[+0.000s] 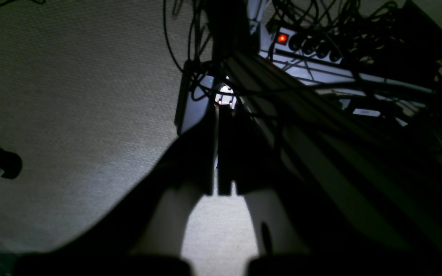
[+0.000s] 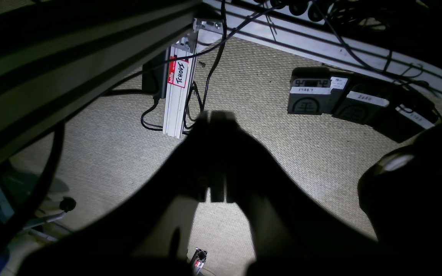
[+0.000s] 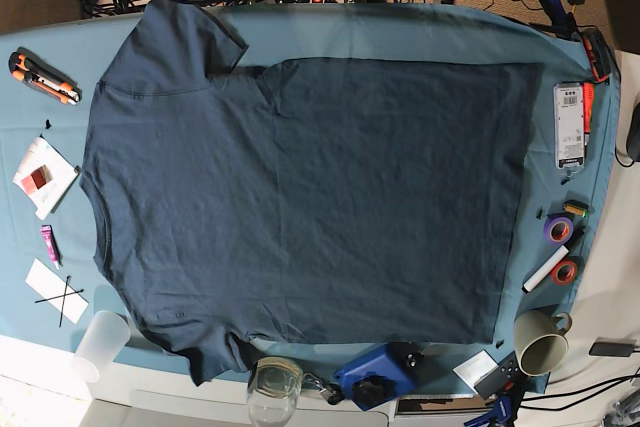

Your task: Fold the T-shirt properly

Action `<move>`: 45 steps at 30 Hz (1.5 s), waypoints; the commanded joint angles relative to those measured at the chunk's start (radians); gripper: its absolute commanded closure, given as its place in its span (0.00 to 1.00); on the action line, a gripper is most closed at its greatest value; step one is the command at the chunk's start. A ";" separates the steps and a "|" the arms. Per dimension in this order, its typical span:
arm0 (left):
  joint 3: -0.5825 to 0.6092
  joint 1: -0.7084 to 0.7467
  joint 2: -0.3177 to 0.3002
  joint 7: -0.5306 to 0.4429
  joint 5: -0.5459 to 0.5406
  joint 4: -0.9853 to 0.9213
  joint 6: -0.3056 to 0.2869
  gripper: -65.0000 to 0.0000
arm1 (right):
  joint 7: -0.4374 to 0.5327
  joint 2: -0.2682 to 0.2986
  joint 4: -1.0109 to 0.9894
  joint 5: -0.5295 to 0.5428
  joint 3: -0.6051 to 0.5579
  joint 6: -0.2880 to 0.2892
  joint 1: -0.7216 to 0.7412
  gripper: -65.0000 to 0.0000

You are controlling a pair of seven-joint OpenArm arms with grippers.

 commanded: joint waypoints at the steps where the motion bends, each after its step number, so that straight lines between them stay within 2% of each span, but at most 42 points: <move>1: 0.000 0.002 0.000 -0.011 0.005 0.004 -0.006 1.00 | 0.004 0.003 0.009 0.002 0.002 0.006 -0.002 1.00; 35: 0.000 0.003 0.000 -0.011 0.005 0.004 -0.006 1.00 | 0.003 0.003 0.009 0.002 0.002 0.006 -0.003 1.00; 40: 0.000 0.028 -0.006 -0.010 0.005 0.018 -0.010 1.00 | -0.062 0.009 0.009 0.002 0.003 0.006 -0.004 1.00; 45: 0.000 0.123 -0.026 -0.011 0.005 0.096 -0.010 1.00 | -0.099 0.042 0.019 0.008 0.003 0.006 -0.034 1.00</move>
